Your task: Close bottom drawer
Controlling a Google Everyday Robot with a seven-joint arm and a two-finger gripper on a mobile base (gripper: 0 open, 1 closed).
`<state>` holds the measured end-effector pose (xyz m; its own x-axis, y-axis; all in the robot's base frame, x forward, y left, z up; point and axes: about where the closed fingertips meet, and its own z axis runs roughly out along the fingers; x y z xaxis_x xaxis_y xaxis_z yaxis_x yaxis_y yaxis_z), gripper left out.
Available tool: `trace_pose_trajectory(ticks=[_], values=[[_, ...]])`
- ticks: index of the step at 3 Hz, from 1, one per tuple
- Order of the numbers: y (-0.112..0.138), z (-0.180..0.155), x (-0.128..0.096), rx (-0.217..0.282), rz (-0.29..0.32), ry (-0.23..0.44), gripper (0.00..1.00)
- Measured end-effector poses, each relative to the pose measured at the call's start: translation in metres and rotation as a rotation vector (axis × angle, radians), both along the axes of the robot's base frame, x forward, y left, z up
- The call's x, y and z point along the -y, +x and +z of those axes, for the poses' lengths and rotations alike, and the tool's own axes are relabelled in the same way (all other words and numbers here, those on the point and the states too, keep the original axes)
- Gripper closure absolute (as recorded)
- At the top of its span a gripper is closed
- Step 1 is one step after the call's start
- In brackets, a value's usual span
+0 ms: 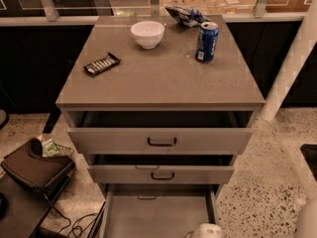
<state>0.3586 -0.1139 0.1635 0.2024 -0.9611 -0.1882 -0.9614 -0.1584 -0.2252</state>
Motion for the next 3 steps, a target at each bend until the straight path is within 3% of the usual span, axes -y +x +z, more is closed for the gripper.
trace_pose_trajectory(ticks=[1,3], values=[[0.0,0.0,0.0,0.0,0.0,0.0,1.0],[0.042,0.012,0.008,0.066,0.002,0.027,1.0]])
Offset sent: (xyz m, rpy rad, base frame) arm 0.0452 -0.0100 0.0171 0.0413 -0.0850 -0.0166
